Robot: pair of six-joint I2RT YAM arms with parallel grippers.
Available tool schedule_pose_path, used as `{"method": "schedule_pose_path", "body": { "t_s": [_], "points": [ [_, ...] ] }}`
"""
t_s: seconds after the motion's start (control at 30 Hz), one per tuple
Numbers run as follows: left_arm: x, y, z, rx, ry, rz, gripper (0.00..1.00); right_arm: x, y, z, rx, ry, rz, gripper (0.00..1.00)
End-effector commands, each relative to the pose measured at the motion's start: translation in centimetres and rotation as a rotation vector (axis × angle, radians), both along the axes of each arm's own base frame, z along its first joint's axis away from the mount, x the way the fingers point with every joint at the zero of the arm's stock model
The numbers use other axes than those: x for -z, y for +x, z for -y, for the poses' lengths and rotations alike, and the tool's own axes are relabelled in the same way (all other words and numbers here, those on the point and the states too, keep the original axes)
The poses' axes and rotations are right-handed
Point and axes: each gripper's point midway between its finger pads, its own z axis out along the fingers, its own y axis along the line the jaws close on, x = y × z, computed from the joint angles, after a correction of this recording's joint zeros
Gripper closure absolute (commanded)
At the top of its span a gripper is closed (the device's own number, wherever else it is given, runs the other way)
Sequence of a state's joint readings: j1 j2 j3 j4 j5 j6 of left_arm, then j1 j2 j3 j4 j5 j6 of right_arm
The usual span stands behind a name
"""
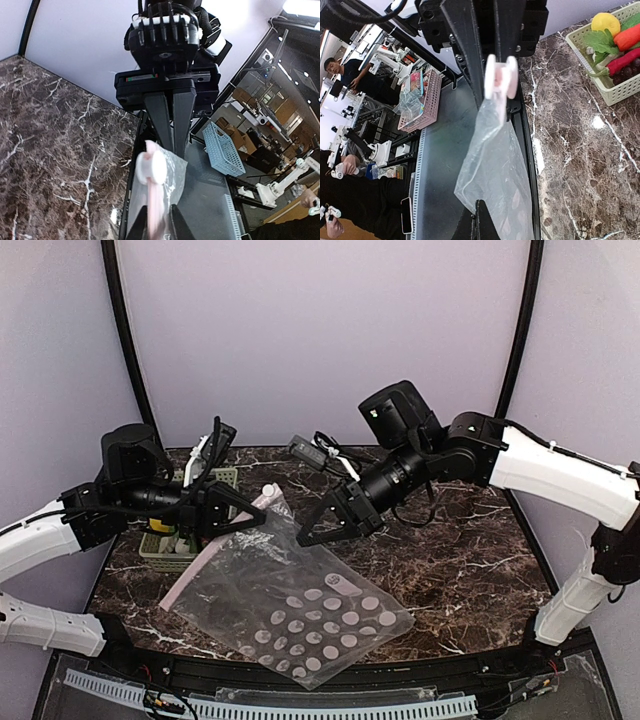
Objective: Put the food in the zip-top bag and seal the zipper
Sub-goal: Pass from the right arm to the left
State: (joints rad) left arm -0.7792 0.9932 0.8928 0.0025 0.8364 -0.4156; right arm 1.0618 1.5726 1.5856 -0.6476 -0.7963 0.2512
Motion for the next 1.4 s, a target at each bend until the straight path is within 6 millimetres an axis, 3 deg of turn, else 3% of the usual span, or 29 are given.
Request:
{"method": "schedule_pose_path", "body": {
  "t_s": [0.0, 0.17, 0.33, 0.4, 0.67, 0.9, 1.37],
  "points": [
    [0.0, -0.9, -0.3, 0.029, -0.011, 0.023, 0.96, -1.4, 1.3, -0.4, 0.085, 0.03, 0.054, 1.0],
    [-0.5, -1.1, -0.9, 0.009, -0.026, 0.051, 0.99, -0.8, 2.5, -0.6, 0.148, 0.012, 0.081, 1.0],
    [0.1, -1.0, -1.2, -0.015, -0.004, 0.04, 0.99, -1.4, 3.5, -0.6, 0.19, 0.05, 0.102, 1.0],
    [0.3, -0.8, -1.3, -0.03, 0.003, 0.041, 0.99, -1.9, 3.8, -0.4, 0.203, 0.073, 0.108, 0.92],
    [0.7, 0.9, -1.7, -0.144, 0.024, 0.053, 0.99, -2.8, 4.4, 1.2, 0.253, 0.132, 0.126, 0.46],
    [2.1, 1.5, -1.9, -0.189, 0.063, 0.028, 0.99, -4.0, 5.9, 3.0, 0.352, 0.178, 0.182, 0.17],
    [4.4, 1.9, -2.9, -0.251, 0.13, 0.002, 0.99, -3.5, 9.3, 5.7, 0.476, 0.18, 0.226, 0.06]
  ]
}}
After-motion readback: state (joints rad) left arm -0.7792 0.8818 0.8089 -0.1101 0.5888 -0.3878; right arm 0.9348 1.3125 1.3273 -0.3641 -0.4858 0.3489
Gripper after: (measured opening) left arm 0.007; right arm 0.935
